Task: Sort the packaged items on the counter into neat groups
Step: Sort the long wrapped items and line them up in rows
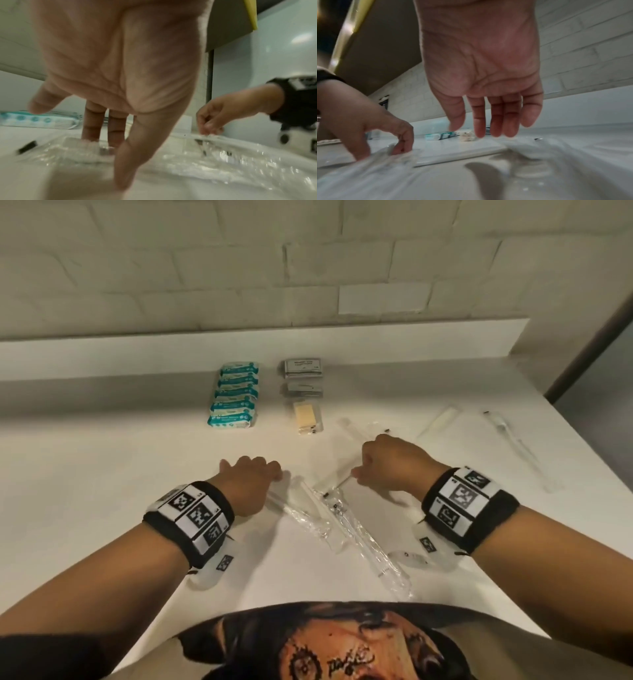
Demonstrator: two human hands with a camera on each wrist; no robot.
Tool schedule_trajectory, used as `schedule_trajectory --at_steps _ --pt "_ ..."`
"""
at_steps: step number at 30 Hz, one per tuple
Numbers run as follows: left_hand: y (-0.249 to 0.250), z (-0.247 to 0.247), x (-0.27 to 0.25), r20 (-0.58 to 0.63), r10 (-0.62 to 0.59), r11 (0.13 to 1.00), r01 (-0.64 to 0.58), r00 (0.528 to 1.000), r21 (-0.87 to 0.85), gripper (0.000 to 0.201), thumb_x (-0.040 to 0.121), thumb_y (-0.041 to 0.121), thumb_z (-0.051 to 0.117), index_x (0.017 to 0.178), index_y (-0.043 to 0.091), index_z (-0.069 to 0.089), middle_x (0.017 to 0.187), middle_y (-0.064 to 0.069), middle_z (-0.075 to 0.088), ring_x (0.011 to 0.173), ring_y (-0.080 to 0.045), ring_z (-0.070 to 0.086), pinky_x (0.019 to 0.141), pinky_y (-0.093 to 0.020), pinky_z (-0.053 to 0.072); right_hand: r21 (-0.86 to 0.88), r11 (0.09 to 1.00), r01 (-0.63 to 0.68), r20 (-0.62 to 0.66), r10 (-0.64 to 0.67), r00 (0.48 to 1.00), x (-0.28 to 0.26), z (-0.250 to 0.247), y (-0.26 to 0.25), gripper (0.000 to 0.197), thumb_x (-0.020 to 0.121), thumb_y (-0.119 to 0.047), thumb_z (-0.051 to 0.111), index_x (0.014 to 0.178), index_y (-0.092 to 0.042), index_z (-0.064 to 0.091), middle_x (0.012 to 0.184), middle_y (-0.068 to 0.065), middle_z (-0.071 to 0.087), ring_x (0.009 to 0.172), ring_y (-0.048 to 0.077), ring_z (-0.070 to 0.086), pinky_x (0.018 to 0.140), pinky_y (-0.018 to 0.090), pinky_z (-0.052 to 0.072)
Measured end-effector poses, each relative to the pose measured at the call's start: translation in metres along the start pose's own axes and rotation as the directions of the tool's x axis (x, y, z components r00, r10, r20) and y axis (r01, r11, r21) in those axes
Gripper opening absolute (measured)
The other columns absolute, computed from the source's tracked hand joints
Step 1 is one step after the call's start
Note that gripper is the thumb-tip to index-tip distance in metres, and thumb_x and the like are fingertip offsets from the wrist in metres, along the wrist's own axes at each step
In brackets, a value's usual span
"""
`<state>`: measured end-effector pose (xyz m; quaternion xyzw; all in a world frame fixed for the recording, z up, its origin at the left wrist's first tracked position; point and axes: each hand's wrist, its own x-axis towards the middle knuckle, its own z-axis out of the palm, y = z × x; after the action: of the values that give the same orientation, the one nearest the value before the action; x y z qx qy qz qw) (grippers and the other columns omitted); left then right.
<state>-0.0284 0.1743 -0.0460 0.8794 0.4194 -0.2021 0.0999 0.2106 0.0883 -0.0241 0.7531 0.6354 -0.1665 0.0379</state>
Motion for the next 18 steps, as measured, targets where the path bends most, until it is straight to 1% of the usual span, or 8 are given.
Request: schedule_trajectory --at_steps 2,4,8,10,11,13,15,18 --pt "-0.007 0.007 -0.006 -0.018 0.024 1.000 -0.024 1.000 0.012 0.035 0.085 0.012 0.049 0.111 0.035 0.046 0.118 0.003 0.049 0.108 -0.019 0.044 0.091 -0.035 0.036 0.060 0.997 0.046 0.100 -0.052 0.994 -0.021 0.004 -0.016 0.042 0.083 -0.065 0.051 0.080 -0.024 0.052 0.082 -0.007 0.056 0.068 0.010 0.048 0.060 0.027 0.039" --pt "-0.012 0.009 -0.013 -0.013 0.045 0.999 -0.045 0.999 0.003 0.017 0.086 0.023 0.052 0.090 0.038 0.046 0.107 0.005 0.047 0.098 -0.018 0.046 0.082 -0.030 0.038 0.075 0.995 0.065 0.142 -0.075 0.987 -0.039 0.014 -0.032 0.050 0.076 -0.069 0.056 0.099 -0.025 0.053 0.092 -0.010 0.058 0.077 0.010 0.051 0.065 0.027 0.042" --pt "-0.019 0.005 -0.027 0.010 0.014 0.997 -0.013 1.000 -0.071 0.009 0.085 0.026 0.051 0.083 0.032 0.044 0.099 0.005 0.052 0.087 -0.016 0.051 0.074 -0.029 0.041 0.003 0.998 0.067 0.190 -0.066 0.980 -0.035 0.020 -0.050 0.032 0.083 -0.031 0.063 0.108 -0.011 0.059 0.090 -0.001 0.064 0.078 0.017 0.063 0.062 0.028 0.052" --pt "-0.016 -0.003 -0.032 -0.025 -0.023 0.991 0.020 0.999 -0.132 0.010 0.088 0.031 0.051 0.084 0.028 0.043 0.093 0.002 0.059 0.079 -0.016 0.053 0.066 -0.030 0.039 0.142 0.990 0.016 0.207 -0.046 0.977 -0.025 0.010 -0.043 0.024 0.085 -0.017 0.056 0.108 -0.006 0.058 0.090 0.006 0.062 0.071 0.019 0.059 0.055 0.026 0.048" --pt "-0.013 -0.008 -0.033 -0.062 -0.043 0.984 0.032 0.997 -0.178 0.015 0.090 0.037 0.052 0.084 0.026 0.043 0.088 0.001 0.060 0.076 -0.017 0.053 0.063 -0.031 0.039 0.312 0.949 -0.039 0.212 -0.029 0.977 -0.021 0.003 -0.037 0.020 0.087 -0.012 0.053 0.106 -0.005 0.055 0.089 0.009 0.063 0.066 0.020 0.058 0.055 0.029 0.049" --pt "-0.003 -0.016 -0.030 -0.153 -0.077 0.962 0.033 0.985 -0.272 0.024 0.090 0.047 0.055 0.089 0.025 0.045 0.083 0.002 0.060 0.076 -0.019 0.055 0.063 -0.031 0.039 0.681 0.723 -0.112 0.175 -0.013 0.984 -0.025 -0.015 -0.017 0.012 0.087 -0.002 0.048 0.099 -0.007 0.048 0.082 0.013 0.063 0.058 0.023 0.060 0.057 0.035 0.050" --pt "0.014 -0.022 -0.022 -0.243 -0.083 0.949 0.002 0.967 -0.316 0.024 0.089 0.045 0.058 0.097 0.024 0.048 0.083 0.001 0.059 0.080 -0.022 0.057 0.064 -0.030 0.038 0.806 0.591 -0.015 0.013 0.007 1.000 -0.036 -0.033 0.007 0.014 0.086 -0.001 0.051 0.096 -0.010 0.046 0.079 0.008 0.059 0.052 0.019 0.054 0.052 0.031 0.042" --pt "0.050 -0.030 -0.005 -0.334 -0.050 0.946 -0.062 0.941 -0.318 0.023 0.090 0.041 0.058 0.098 0.021 0.053 0.082 0.000 0.057 0.079 -0.023 0.054 0.064 -0.030 0.035 0.560 0.817 0.136 -0.024 -0.149 0.989 -0.060 -0.044 0.039 0.017 0.083 -0.023 0.070 0.091 -0.015 0.057 0.075 -0.005 0.055 0.058 0.009 0.049 0.052 0.024 0.037"
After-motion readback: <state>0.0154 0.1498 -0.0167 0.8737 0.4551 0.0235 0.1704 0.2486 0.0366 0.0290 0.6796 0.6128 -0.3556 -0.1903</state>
